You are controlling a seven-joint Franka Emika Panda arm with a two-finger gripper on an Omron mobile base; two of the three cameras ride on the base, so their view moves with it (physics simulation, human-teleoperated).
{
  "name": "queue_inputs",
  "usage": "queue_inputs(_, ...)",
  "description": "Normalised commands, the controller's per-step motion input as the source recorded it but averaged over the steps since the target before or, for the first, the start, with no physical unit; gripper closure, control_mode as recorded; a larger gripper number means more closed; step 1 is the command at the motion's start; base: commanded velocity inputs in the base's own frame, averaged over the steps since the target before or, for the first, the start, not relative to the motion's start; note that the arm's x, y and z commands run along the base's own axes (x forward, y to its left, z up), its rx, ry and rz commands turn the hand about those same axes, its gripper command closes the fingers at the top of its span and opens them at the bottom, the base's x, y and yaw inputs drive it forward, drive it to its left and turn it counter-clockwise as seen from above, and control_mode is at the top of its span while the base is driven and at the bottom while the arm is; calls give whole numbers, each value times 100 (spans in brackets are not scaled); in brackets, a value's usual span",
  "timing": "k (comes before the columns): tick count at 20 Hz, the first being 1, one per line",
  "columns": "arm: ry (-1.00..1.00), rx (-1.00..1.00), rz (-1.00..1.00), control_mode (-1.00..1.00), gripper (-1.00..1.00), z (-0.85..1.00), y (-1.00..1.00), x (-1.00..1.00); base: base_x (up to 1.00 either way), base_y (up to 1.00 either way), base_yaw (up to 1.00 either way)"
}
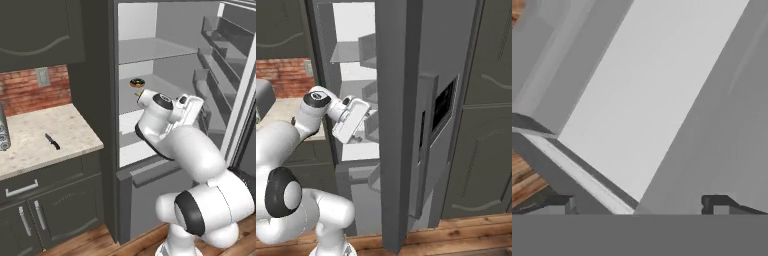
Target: Retrieve the butter from the fridge and place it on a plate on the dining table. Then retrieve the butter knife by the fridge and place it near the plate.
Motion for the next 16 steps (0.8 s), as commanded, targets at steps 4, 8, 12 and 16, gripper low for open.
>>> queue_inputs(4,1,0,-15,-100,-100,0,-86,-32,0,0,0)
queue_inputs(8,0,0,-7,-100,-100,0,-100,-58,0,0,0)
queue_inputs(12,0,2,0,-100,-100,0,-100,-76,0,0,0)
queue_inputs(16,0,5,0,-100,-100,0,-100,-52,0,0,0)
